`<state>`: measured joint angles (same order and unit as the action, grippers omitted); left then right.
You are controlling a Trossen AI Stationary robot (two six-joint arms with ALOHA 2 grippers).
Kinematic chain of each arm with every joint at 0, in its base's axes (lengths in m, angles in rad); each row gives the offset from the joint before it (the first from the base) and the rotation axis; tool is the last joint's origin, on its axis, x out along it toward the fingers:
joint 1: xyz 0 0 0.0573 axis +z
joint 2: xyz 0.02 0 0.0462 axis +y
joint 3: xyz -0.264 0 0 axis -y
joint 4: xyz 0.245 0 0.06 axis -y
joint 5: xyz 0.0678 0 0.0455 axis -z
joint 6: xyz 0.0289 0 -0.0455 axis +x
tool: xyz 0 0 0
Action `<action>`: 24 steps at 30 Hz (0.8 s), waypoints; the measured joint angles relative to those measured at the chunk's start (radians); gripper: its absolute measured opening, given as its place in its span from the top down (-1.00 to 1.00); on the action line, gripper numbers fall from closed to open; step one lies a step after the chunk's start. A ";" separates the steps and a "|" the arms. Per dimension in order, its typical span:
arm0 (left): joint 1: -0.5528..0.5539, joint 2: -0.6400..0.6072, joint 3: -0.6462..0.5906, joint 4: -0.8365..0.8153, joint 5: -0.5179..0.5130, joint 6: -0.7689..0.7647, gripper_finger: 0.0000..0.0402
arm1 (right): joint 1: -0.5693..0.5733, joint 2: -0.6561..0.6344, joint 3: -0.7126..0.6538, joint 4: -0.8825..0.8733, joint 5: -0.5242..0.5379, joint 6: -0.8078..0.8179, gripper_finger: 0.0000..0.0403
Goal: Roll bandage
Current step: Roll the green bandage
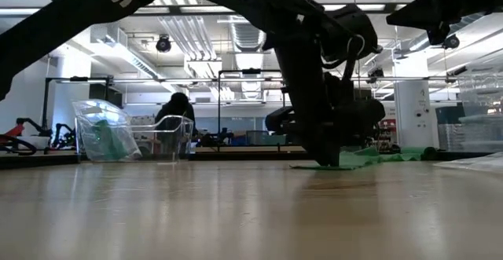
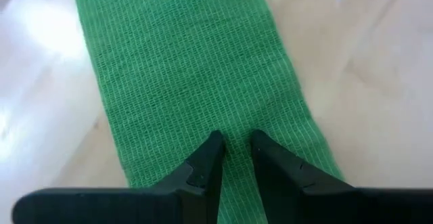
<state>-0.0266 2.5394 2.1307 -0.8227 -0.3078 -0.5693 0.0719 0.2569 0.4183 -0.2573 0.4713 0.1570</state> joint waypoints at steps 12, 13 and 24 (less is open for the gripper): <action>-0.062 -0.123 -0.014 -0.188 -0.012 -0.096 0.63 | 0.000 0.000 0.000 0.000 0.000 0.000 0.99; -0.061 -0.140 -0.011 -0.171 -0.027 -0.091 0.63 | 0.000 0.000 0.000 0.000 0.000 0.000 0.99; 0.018 -0.155 -0.030 0.161 -0.067 0.050 0.63 | 0.000 0.000 0.000 0.001 0.000 0.000 0.99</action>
<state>-0.0087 2.3844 2.1011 -0.6615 -0.3748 -0.5191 0.0719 0.2569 0.4183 -0.2566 0.4715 0.1570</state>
